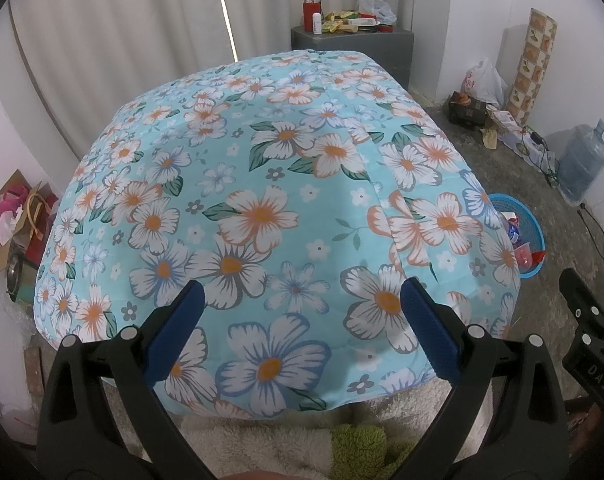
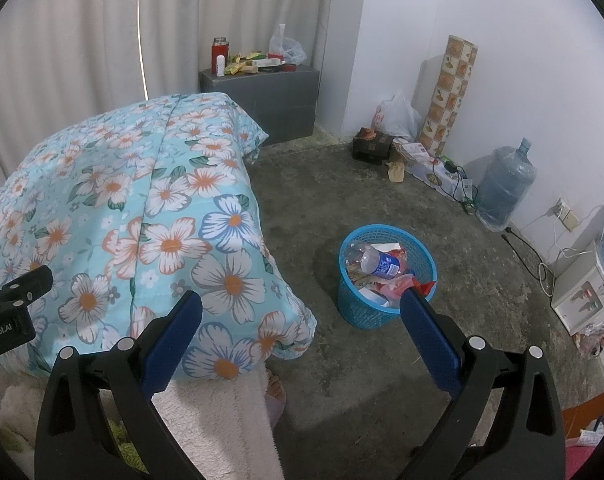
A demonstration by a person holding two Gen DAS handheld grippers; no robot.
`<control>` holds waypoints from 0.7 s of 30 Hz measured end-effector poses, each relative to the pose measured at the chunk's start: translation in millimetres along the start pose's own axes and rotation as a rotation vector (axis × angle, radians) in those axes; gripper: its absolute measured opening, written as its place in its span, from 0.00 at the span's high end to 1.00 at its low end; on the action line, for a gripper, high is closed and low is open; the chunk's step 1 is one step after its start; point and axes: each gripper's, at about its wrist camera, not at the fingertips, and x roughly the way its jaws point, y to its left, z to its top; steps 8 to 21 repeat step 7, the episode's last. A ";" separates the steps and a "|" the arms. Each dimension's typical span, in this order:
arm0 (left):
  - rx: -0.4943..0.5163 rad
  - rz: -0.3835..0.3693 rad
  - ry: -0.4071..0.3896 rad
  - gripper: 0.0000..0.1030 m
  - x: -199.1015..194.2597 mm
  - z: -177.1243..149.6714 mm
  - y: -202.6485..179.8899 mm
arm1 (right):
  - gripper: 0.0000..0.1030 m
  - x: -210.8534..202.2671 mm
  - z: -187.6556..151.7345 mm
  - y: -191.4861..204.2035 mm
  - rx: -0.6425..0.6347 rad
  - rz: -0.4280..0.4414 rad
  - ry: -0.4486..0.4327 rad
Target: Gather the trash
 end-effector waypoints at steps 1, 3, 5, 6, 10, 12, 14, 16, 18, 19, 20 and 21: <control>0.000 -0.001 0.002 0.09 0.0 -0.3 -0.1 | 0.06 0.3 -0.2 0.7 0.000 -0.001 0.000; -0.002 -0.001 0.003 0.09 -0.4 -0.3 0.2 | 0.06 0.2 -0.3 0.9 0.001 -0.001 -0.001; -0.003 -0.002 0.004 0.09 -1.1 -0.9 0.6 | 0.06 0.1 -0.2 0.7 0.001 -0.001 -0.001; -0.002 -0.003 0.004 0.09 -0.5 -0.1 0.9 | 0.06 0.3 -0.3 1.0 0.000 -0.002 -0.001; -0.003 -0.003 0.004 0.09 -0.7 -0.5 0.8 | 0.06 0.0 -0.1 0.6 0.000 -0.001 -0.001; -0.003 -0.003 0.004 0.09 -0.7 -0.5 0.8 | 0.06 0.0 -0.1 0.6 0.000 -0.001 -0.001; -0.003 -0.003 0.004 0.09 -0.7 -0.5 0.8 | 0.06 0.0 -0.1 0.6 0.000 -0.001 -0.001; -0.003 -0.003 0.004 0.09 -0.7 -0.5 0.8 | 0.06 0.0 -0.1 0.6 0.000 -0.001 -0.001; -0.003 -0.003 0.004 0.09 -0.7 -0.5 0.8 | 0.06 0.0 -0.1 0.6 0.000 -0.001 -0.001; -0.003 -0.003 0.004 0.09 -0.7 -0.5 0.8 | 0.06 0.0 -0.1 0.6 0.000 -0.001 -0.001; -0.003 -0.003 0.004 0.09 -0.7 -0.5 0.8 | 0.06 0.0 -0.1 0.6 0.000 -0.001 -0.001; -0.003 -0.003 0.004 0.09 -0.7 -0.5 0.8 | 0.06 0.0 -0.1 0.6 0.000 -0.001 -0.001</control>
